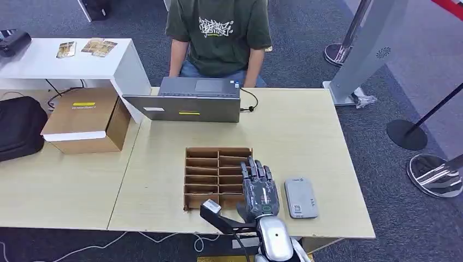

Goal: Pass the card to the sensor for recognition and then transmit it.

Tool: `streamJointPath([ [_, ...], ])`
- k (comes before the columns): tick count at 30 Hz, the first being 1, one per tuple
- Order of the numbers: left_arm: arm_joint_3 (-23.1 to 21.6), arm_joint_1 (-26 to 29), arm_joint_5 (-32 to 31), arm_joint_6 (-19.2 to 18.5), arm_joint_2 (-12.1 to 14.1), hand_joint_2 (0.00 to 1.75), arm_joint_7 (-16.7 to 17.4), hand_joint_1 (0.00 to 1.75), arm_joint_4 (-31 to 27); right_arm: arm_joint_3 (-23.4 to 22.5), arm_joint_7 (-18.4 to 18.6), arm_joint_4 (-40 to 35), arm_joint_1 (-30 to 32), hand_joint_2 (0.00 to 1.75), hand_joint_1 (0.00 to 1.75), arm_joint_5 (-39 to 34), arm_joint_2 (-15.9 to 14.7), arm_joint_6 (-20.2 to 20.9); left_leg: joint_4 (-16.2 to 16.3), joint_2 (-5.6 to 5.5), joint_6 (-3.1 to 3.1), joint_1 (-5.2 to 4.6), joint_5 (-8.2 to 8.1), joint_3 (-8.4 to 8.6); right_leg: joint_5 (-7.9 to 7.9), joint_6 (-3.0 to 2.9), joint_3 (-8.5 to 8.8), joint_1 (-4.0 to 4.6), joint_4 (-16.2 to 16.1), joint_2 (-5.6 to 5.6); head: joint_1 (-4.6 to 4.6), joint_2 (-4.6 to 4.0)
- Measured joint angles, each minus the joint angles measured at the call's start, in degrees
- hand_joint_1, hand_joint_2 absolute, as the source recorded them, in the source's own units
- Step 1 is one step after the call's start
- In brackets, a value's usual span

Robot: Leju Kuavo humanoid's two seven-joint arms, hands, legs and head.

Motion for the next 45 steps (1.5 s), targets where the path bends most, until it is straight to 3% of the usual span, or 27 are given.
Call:
streamJointPath([
  [30, 0.0, 0.0, 0.4, 0.0, 0.0, 1.75, 0.0, 0.0, 0.0, 0.0, 0.0, 0.0, 0.0, 1.75, 0.0, 0.0, 0.0, 0.0, 0.0, 0.0, 0.0, 0.0, 0.0, 0.0, 0.0, 0.0, 0.01, 0.0, 0.0, 0.0, 0.0, -0.02],
  [31, 0.0, 0.1, 0.4, 0.0, 0.0, 1.75, 0.0, 0.0, 0.0, 0.0, 0.0, 0.0, 0.0, 1.75, 0.31, 0.0, 0.0, 0.0, 0.0, 0.0, 0.0, 0.0, 0.0, 0.0, 0.0, 0.0, 0.01, 0.0, 0.0, 0.0, 0.0, 0.0],
  [32, 0.0, 0.1, 0.4, 0.0, 0.0, 1.75, 0.0, 0.0, 0.0, 0.0, 0.0, 0.0, 0.0, 1.75, 0.31, 0.0, 0.0, 0.0, 0.0, 0.0, 0.0, 0.0, 0.0, 0.0, 0.0, 0.0, 0.01, 0.0, 0.0, 0.0, 0.0, 0.0],
  [33, 0.0, 0.1, 0.4, 0.0, 0.0, 1.75, 0.0, 0.0, 0.0, 0.0, 0.0, 0.0, 0.0, 1.75, 1.41, 0.0, 0.0, 0.0, 0.0, 0.0, 0.0, 0.0, 0.0, 0.0, 0.0, 0.0, 0.01, 0.0, 0.0, 0.0, 0.0, 0.0],
  [34, 0.0, 0.1, 0.4, 0.0, 0.0, 1.75, 0.0, 0.0, 0.0, 0.0, 0.0, 0.0, 0.0, 1.75, 1.75, 0.0, 0.0, 0.0, 0.0, 0.0, 0.0, 0.0, 0.0, 0.0, 0.0, 0.0, 0.01, 0.0, 0.0, 0.0, 0.0, 0.0],
  [45, 0.0, 0.1, 0.5, 0.0, 0.0, 1.75, 0.0, 0.0, 0.0, 0.2, -0.1, 0.9, -0.3, 1.75, 1.75, -0.5, 0.0, 0.0, 0.0, 0.0, 0.0, 0.0, 0.0, 0.01, 0.0, 0.0, 0.01, 0.0, 0.0, 0.0, 0.0, -0.02],
])
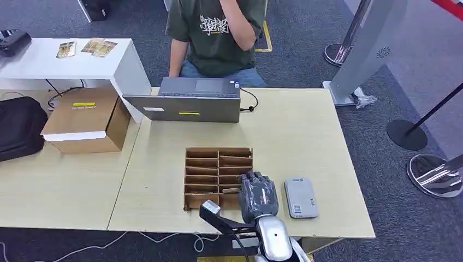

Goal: Pass the card to the sensor for recognition and then transmit it.

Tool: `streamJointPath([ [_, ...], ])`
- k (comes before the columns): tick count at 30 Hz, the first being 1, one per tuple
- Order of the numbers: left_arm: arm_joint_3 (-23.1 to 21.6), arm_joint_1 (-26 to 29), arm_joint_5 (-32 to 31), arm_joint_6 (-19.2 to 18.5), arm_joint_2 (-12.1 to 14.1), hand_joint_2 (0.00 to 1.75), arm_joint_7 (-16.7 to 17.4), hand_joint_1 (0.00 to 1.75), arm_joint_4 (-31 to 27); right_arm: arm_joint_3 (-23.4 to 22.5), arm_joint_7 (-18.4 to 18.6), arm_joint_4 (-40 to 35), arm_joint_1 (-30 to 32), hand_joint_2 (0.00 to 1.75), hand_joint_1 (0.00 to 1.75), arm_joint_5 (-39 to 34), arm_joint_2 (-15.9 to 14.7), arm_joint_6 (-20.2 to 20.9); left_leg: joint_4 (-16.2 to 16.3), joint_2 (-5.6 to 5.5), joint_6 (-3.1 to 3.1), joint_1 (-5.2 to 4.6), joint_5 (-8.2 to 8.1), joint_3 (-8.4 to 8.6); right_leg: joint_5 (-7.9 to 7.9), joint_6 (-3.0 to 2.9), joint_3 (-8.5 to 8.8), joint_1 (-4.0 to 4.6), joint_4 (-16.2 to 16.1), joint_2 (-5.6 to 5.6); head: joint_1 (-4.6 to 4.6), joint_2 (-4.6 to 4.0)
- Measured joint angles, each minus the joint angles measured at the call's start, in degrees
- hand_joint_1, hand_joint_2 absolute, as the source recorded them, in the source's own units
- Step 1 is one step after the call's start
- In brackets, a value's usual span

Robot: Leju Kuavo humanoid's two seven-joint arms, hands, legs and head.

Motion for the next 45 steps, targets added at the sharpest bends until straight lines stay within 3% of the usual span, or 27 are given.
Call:
streamJointPath([
  [28, 0.0, -0.2, -0.9, -0.2, 0.0, 1.75, 0.6, 0.0, 0.0, 0.0, 0.4, 0.4, 0.0, 1.75, 1.75, -0.5, 0.0, -0.2, 0.0, 0.01, 0.0, 0.0, 0.0, 0.02, 0.0, 0.0, 0.01, 0.0, 0.0, 0.01, 0.0, 0.02],
  [41, 0.0, -0.1, -1.0, 0.3, 0.0, 1.75, -0.4, 0.0, 0.0, -1.4, 0.0, -3.4, 0.5, 1.75, 1.75, -0.9, 0.0, -8.1, 0.0, 0.0, 0.0, 0.0, 0.0, 0.02, 0.0, 0.0, 0.01, 0.0, 0.0, 0.0, 0.0, 0.02],
  [45, 0.0, 0.0, -1.1, 0.3, 0.0, 1.75, -0.4, 0.0, 0.0, -2.0, 0.0, -4.6, 1.0, 1.75, 1.75, -0.9, 0.0, -8.7, 0.0, 0.0, 0.0, 0.0, 0.0, 0.02, 0.0, 0.0, 0.01, 0.0, 0.0, 0.0, 0.0, 0.02],
])
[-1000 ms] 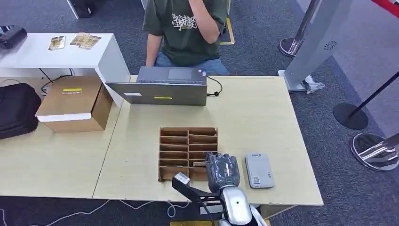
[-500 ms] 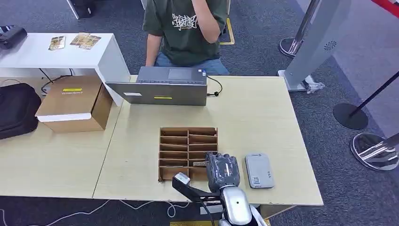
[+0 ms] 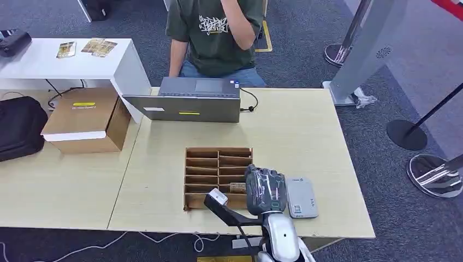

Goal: Pass the card to the sensor for recognition and then transmit it.

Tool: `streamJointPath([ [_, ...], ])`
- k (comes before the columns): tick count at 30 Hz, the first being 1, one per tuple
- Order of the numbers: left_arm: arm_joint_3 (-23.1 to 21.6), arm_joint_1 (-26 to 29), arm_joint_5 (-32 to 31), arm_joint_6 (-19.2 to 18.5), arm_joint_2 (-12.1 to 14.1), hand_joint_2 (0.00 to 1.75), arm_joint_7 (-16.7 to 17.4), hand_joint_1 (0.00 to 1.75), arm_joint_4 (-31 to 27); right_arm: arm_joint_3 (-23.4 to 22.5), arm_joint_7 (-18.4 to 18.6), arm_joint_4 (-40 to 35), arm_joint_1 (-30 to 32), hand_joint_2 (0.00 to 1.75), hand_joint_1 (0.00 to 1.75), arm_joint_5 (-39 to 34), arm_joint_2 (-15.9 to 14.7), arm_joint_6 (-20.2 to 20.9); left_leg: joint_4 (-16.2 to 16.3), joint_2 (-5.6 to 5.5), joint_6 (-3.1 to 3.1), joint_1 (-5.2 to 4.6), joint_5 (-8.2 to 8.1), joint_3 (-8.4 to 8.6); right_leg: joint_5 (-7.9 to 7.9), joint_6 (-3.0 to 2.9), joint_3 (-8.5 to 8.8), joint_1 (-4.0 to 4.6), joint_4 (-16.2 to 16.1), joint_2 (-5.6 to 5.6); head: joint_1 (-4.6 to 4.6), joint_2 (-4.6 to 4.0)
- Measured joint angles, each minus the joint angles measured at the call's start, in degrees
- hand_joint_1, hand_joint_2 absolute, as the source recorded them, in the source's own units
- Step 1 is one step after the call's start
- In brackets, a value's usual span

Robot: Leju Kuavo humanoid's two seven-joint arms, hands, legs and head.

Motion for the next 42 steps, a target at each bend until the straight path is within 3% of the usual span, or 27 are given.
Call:
streamJointPath([
  [12, 0.0, -0.1, -0.1, 0.0, 0.0, 1.75, 0.4, 0.0, 0.0, -0.9, -0.1, -0.7, 0.8, 1.75, 1.75, -0.5, 0.0, -0.7, 0.0, 0.01, 0.0, 0.0, 0.0, 0.01, 0.0, 0.0, 0.0, 0.0, 0.0, 0.0, 0.0, -0.02],
  [13, 0.0, -0.1, -0.1, 0.0, 0.0, 1.75, 0.4, 0.0, 0.0, -1.0, -0.1, -0.8, 0.8, 1.75, 0.0, -0.5, 0.0, -0.7, 0.0, 0.01, 0.0, 0.0, 0.0, 0.01, 0.0, 0.0, 0.0, 0.0, 0.0, 0.0, 0.0, -0.02],
  [20, 0.0, -0.2, 0.0, -0.1, 0.0, 1.75, 0.9, 0.0, 0.0, -1.2, -0.2, -0.3, 0.9, 1.75, 0.0, -2.1, 0.0, 2.5, 0.0, 0.0, 0.0, 0.0, 0.0, 0.01, 0.0, 0.0, 0.02, 0.0, 0.0, 0.0, 0.0, 0.0],
  [38, 0.0, -0.3, -0.1, 0.0, 0.0, 1.75, 0.9, 0.0, 0.0, 0.8, -2.4, 5.4, -1.2, 1.75, 0.0, -4.6, 0.8, 3.6, 0.0, -0.01, 0.0, 0.0, 0.0, 0.01, 0.0, 0.0, 0.03, 0.0, 0.0, -0.01, 0.0, 0.0],
  [42, 0.0, -0.2, -0.1, -0.1, 0.0, 1.75, 0.7, 0.0, 0.0, 1.6, -1.7, 6.0, -2.0, 1.75, 0.0, -3.9, 0.8, 5.6, 0.0, -0.01, 0.0, 0.0, 0.0, 0.02, 0.0, 0.0, 0.03, 0.0, 0.0, -0.01, 0.0, -0.02],
])
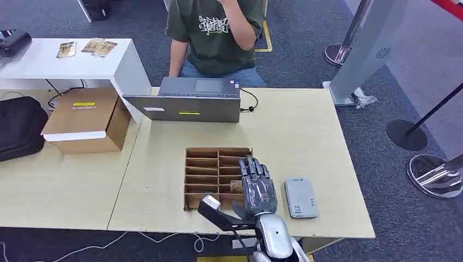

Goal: Pass the card to the sensor for recognition and then transmit it.

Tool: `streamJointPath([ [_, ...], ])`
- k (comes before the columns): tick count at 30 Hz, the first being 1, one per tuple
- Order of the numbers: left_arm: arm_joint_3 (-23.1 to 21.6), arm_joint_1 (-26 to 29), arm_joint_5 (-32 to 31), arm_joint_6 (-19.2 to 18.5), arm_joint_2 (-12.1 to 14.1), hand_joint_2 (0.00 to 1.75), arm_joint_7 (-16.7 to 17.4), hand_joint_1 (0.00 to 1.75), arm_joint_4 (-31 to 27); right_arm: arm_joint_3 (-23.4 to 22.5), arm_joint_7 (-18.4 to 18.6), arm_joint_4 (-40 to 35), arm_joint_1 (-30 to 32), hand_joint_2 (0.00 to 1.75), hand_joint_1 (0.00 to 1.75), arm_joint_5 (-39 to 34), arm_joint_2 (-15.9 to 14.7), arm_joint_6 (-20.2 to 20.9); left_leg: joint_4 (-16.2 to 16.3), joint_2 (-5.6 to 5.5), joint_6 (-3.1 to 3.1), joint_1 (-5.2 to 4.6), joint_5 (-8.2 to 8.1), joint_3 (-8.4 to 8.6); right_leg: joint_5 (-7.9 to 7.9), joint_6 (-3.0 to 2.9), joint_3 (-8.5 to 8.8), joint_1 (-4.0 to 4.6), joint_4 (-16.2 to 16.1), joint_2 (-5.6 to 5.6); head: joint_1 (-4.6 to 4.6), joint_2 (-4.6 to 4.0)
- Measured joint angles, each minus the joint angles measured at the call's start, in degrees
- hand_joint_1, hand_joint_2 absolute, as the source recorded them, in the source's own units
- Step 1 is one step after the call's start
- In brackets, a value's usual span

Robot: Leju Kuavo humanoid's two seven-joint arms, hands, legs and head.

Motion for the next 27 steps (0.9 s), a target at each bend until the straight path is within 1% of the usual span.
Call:
streamJointPath([
  [5, 0.0, 0.0, 0.2, 0.0, 0.0, 1.75, -0.2, 0.0, 0.0, 1.6, 0.5, 0.7, -0.7, 1.75, 0.0, 0.5, 0.0, 1.0, 0.0, 0.0, 0.0, 0.0, 0.0, 0.02, 0.0, 0.0, 0.0, 0.0, 0.0, 0.01, 0.0, 0.02],
  [8, 0.0, 0.1, 0.4, -0.1, 0.0, 1.75, -0.3, 0.0, 0.0, 2.3, 1.9, 0.1, -0.8, 1.75, 0.0, 2.2, -0.3, 2.3, 0.0, 0.0, 0.0, 0.0, 0.0, 0.02, 0.0, 0.0, 0.0, 0.0, 0.0, 0.0, 0.0, 0.0],
  [11, 0.0, 0.1, 0.4, -0.1, 0.0, 1.75, -0.3, 0.0, 0.0, 2.4, 2.4, -0.5, -0.8, 1.75, 0.0, 2.9, -0.3, 3.4, 0.0, 0.01, 0.0, 0.0, 0.0, 0.02, 0.0, 0.0, 0.0, 0.0, 0.0, 0.01, 0.0, 0.02],
  [27, 0.0, 0.1, 0.2, -0.1, 0.0, 1.75, -0.3, 0.0, 0.0, 2.4, 2.4, -2.1, -0.6, 1.75, 0.0, 3.2, -0.5, 3.8, 0.0, 0.01, 0.0, 0.0, 0.0, 0.03, 0.0, 0.0, 0.0, 0.0, 0.0, 0.02, 0.0, 0.0],
])
